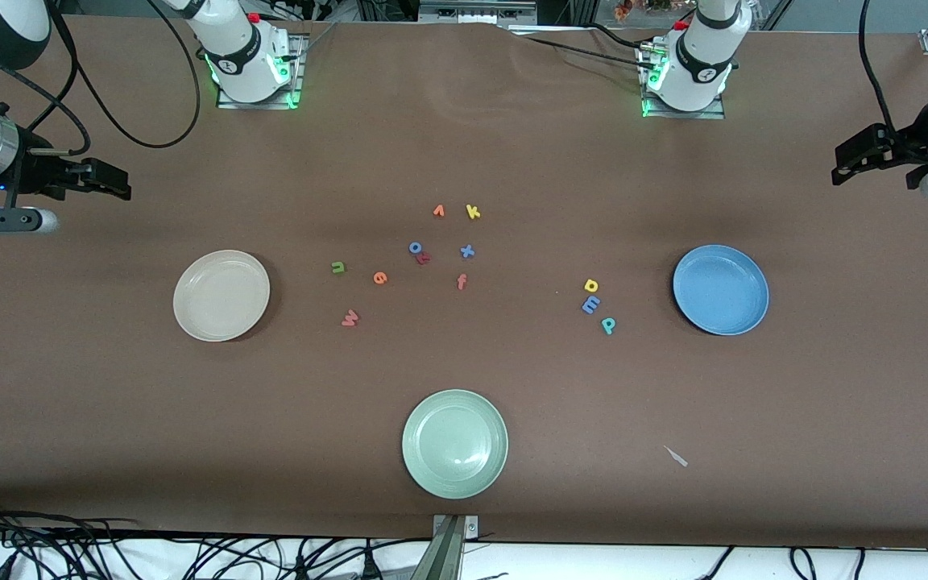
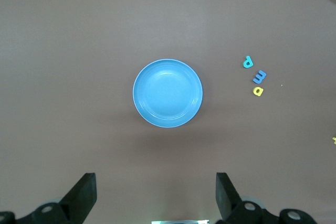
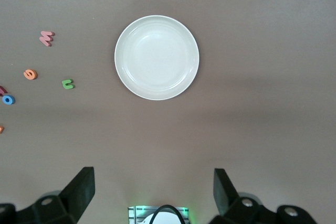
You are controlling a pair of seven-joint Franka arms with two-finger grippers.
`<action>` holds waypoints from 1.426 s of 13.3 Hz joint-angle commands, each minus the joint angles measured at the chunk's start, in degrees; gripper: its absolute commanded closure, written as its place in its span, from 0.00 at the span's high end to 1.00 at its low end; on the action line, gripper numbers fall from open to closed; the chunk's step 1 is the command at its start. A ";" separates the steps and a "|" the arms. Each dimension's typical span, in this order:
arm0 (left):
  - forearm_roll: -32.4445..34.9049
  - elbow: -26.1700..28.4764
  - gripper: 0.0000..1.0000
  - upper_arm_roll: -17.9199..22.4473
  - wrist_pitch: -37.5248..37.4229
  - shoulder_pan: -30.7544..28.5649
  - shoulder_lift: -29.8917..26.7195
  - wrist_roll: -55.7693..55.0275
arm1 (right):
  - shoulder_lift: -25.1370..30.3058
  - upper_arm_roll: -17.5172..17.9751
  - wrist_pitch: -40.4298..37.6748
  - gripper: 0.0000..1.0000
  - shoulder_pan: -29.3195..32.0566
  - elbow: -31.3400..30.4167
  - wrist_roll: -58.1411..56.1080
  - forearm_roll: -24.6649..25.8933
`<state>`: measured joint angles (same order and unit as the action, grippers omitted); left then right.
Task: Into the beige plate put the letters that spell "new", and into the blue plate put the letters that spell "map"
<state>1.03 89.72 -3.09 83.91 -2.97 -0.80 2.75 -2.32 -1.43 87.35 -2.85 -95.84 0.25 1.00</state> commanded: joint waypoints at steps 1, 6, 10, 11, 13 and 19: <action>0.64 -1.22 1.00 -0.07 -0.77 -0.11 0.45 -0.29 | -0.32 -0.15 -0.78 1.00 -0.05 1.09 0.45 -0.74; 0.64 -1.13 1.00 -0.07 -0.86 -0.11 0.45 -0.29 | -0.23 -0.15 -0.87 1.00 -0.05 1.09 0.45 -0.74; 0.55 -1.22 1.00 -0.07 -0.86 -0.02 0.45 -0.29 | -0.32 -0.15 -0.87 1.00 -0.05 1.09 0.45 -0.74; 0.55 -1.30 1.00 -0.07 -0.86 -0.02 0.45 -0.29 | -0.23 -0.15 -0.87 1.00 -0.05 1.09 0.45 -0.74; 0.55 -1.22 1.00 -0.07 -0.86 -0.11 0.45 -0.20 | -0.23 -0.15 -0.87 1.00 -0.05 1.09 0.45 -0.74; -1.11 -0.69 1.00 -0.16 -1.82 -0.02 0.01 -0.11 | -0.23 -0.15 -0.87 1.00 -0.05 1.09 0.45 -0.74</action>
<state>0.94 89.72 -3.10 83.12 -2.95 -0.79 2.75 -2.32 -1.43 87.35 -2.86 -95.84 0.25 1.00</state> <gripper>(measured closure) 0.000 0.000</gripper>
